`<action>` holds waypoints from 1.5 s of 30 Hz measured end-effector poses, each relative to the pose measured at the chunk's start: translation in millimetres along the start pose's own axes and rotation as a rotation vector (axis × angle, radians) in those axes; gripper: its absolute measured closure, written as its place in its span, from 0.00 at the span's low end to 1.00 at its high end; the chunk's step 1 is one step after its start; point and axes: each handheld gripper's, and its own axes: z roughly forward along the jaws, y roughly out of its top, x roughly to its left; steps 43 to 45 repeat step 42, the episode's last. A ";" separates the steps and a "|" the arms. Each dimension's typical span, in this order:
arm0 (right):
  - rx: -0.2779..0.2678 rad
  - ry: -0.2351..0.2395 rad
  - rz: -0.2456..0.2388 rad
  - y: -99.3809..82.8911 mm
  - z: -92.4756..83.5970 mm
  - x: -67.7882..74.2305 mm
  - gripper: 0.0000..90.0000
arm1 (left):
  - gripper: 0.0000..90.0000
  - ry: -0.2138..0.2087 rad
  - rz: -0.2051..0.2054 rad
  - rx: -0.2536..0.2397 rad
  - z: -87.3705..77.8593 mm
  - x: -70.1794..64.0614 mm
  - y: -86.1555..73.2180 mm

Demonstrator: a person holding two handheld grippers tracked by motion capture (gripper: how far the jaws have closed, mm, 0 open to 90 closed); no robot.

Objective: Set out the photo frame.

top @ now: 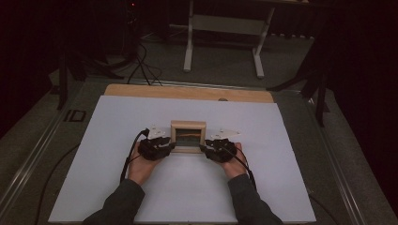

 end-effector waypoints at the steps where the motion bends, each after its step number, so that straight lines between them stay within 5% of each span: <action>1: -0.001 0.001 0.001 0.2 0.0 0.3 0.68 | 0.69 -0.002 -0.001 -0.002 -0.1 0.1 0.1; 14: -0.027 0.007 0.010 2.3 -9.0 -0.3 0.59 | 0.64 -0.010 -0.028 -0.022 -8.6 3.1 1.4; 45: -0.065 0.027 0.027 8.8 -37.9 -12.1 0.57 | 0.62 0.063 -0.064 -0.091 -53.3 17.5 5.0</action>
